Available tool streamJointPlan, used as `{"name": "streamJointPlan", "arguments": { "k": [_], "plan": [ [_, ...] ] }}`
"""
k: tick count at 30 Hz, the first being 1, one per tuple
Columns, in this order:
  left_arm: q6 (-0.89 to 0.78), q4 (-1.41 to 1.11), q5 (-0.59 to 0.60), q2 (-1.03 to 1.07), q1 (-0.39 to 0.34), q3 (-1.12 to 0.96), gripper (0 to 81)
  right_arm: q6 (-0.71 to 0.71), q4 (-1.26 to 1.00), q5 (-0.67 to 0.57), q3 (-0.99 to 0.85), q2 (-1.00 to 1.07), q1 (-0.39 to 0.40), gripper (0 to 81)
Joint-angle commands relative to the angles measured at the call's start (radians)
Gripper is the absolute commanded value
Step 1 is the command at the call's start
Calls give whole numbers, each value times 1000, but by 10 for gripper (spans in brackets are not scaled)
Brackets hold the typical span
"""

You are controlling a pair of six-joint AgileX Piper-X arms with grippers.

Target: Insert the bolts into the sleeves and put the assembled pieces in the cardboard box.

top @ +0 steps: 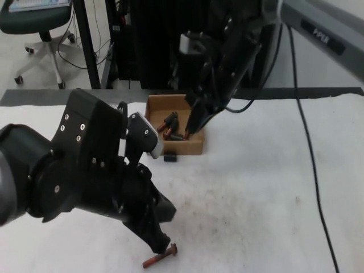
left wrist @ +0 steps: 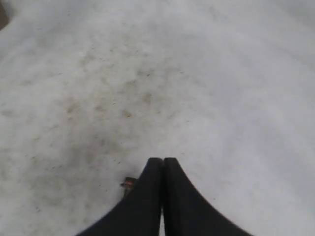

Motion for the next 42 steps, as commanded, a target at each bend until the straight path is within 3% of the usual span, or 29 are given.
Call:
{"name": "streamJointPlan", "arguments": {
  "k": [1, 10, 13, 18, 26, 31, 42],
  "plan": [
    [4, 26, -89, 0, -4, -16, 0, 9, 8, 36, -4, -5, -8, 132],
    [8, 49, -146, 0, 0, -42, 0, 27, -158, 132, 113, 33, 45, 153],
    [3, 82, -171, 0, 0, -57, 0, 76, -225, 126, 138, 33, 53, 230],
    [0, 58, -339, 0, 11, -59, 0, 79, -283, 126, 133, 31, 53, 366],
    [-42, 47, -347, 0, 77, -88, 0, 211, -297, 123, 133, 31, 53, 363],
    [-38, 118, -341, 0, 106, -145, 0, 338, -324, 46, 133, 28, 58, 363],
    [-38, 250, -341, 0, 129, -245, 0, 399, -313, 45, 133, 26, 82, 363]
  ]
}}
